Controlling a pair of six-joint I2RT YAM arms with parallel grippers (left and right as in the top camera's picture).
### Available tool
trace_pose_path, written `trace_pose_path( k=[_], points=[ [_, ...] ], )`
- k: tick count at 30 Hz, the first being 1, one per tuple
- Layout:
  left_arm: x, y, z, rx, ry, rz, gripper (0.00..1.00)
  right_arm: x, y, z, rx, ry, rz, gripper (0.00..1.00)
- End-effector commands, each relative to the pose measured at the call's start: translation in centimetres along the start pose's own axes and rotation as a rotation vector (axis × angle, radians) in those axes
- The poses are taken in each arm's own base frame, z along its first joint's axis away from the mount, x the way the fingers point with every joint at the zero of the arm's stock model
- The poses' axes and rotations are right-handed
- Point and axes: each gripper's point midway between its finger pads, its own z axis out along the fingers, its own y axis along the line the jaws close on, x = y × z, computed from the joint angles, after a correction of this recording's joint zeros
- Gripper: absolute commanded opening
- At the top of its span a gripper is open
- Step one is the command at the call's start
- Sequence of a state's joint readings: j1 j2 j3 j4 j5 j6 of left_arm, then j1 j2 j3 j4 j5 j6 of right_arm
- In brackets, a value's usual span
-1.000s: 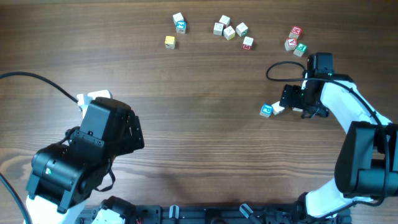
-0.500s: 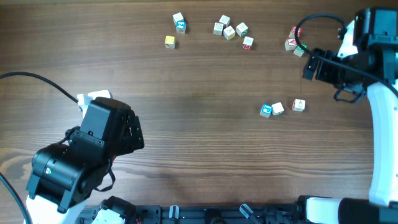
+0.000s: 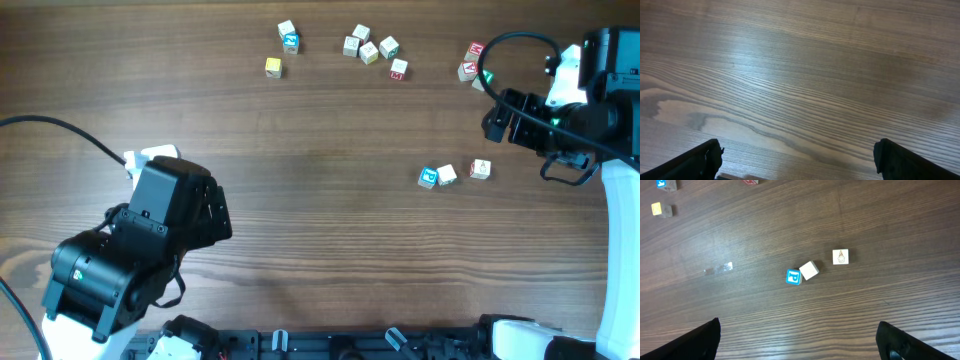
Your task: Form a horizontal line
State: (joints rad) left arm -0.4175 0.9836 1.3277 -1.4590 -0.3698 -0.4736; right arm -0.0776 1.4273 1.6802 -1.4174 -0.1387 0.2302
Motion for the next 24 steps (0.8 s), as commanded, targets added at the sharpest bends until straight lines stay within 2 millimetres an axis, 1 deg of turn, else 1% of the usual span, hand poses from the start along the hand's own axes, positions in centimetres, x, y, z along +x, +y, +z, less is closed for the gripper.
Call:
trace_pose_path(
  k=[1, 3, 7, 9, 11, 13, 14, 15, 16, 17, 18, 22, 23, 24],
  points=[
    [-0.1, 0.3, 0.1, -0.013, -0.004, -0.016, 1.00, -0.3, 0.3, -0.7, -0.016, -0.023, 0.004, 1.00],
    [-0.1, 0.3, 0.1, -0.013, -0.004, -0.016, 1.00, -0.3, 0.3, -0.7, -0.017, -0.023, 0.004, 1.00],
    [-0.1, 0.3, 0.1, -0.013, -0.004, -0.016, 1.00, -1.0, 0.4, -0.3, -0.023, -0.049, 0.001, 1.00],
    [-0.1, 0.3, 0.1, -0.013, -0.004, -0.016, 1.00, -1.0, 0.2, 0.9, -0.020, -0.040, 0.000, 1.00],
    [-0.1, 0.3, 0.1, -0.013, -0.004, -0.016, 1.00, -0.4, -0.7, 2.4, 0.018, -0.017, 0.005, 1.00],
    [-0.1, 0.3, 0.1, -0.013, -0.004, -0.016, 1.00, 0.5, -1.9, 4.6, 0.066, 0.017, 0.016, 1.00],
    [-0.1, 0.3, 0.1, -0.013, -0.004, -0.016, 1.00, 0.9, -2.1, 5.6, 0.070, 0.031, 0.017, 1.00],
    [-0.1, 0.4, 0.1, -0.019, -0.004, 0.002, 1.00, 1.2, -2.3, 6.4, 0.072, 0.039, 0.022, 1.00],
    [0.0, 0.7, 0.1, -0.038, -0.004, 0.066, 1.00, 1.4, -2.6, 6.9, 0.079, 0.042, 0.044, 1.00],
    [0.1, 0.8, 0.0, -0.039, 0.000, 0.097, 1.00, 1.5, -3.0, 7.3, 0.102, 0.043, 0.090, 1.00],
    [0.1, 0.7, 0.1, -0.038, 0.000, 0.095, 1.00, 1.6, -3.3, 7.5, 0.116, 0.045, 0.121, 1.00],
    [0.0, 0.7, 0.1, -0.038, 0.000, 0.095, 1.00, 1.9, -3.0, 8.0, 0.103, 0.070, 0.125, 1.00],
    [-0.3, 0.8, 0.0, -0.044, -0.018, 0.102, 1.00, 2.1, -2.7, 8.0, 0.084, 0.084, 0.128, 0.99],
    [-1.4, 0.1, 0.0, -0.020, -0.063, 0.080, 1.00, 2.6, -2.1, 8.0, 0.048, 0.107, 0.132, 0.96]
  ],
)
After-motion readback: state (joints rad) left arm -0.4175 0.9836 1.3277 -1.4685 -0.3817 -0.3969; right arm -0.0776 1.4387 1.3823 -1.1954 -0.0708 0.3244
